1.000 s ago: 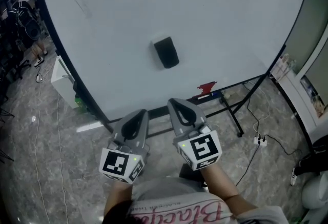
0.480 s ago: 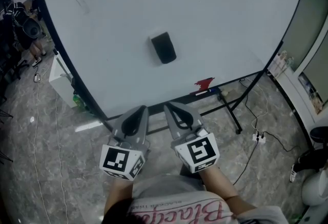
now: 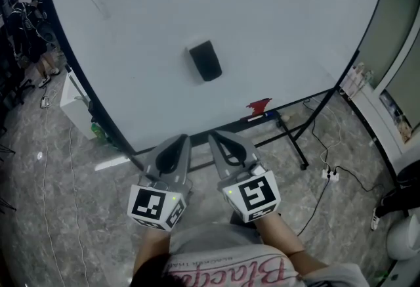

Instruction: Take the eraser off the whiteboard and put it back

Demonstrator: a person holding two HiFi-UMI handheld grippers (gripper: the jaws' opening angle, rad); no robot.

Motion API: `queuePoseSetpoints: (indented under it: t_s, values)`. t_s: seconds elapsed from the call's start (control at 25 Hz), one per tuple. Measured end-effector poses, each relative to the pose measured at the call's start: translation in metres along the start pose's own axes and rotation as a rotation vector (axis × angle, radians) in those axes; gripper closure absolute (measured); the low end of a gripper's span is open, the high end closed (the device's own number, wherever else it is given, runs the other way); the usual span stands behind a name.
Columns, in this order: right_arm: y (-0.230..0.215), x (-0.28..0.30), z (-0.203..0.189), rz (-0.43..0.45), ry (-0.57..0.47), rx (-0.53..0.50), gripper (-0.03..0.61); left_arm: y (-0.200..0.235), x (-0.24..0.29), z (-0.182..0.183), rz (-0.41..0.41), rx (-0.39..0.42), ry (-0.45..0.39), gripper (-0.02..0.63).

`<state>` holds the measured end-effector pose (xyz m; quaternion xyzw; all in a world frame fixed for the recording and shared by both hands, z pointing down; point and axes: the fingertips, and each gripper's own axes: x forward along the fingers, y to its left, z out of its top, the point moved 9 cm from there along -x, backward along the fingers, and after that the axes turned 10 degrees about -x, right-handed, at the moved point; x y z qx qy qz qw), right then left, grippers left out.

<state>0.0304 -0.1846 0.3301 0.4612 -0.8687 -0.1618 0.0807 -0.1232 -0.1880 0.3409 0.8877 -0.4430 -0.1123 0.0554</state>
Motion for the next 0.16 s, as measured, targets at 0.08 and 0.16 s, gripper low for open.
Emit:
queuePoseSetpoints:
  t_s: [0.08, 0.16]
  values:
    - [-0.0002, -0.0003, 0.0001, 0.000, 0.000, -0.002, 0.578, -0.0006, 0.0004, -0.0004, -0.002, 0.000, 0.000, 0.615]
    - [-0.0002, -0.0006, 0.0003, 0.000, -0.001, -0.004, 0.578, -0.0013, 0.0005, -0.0008, -0.004, 0.000, -0.001, 0.615]
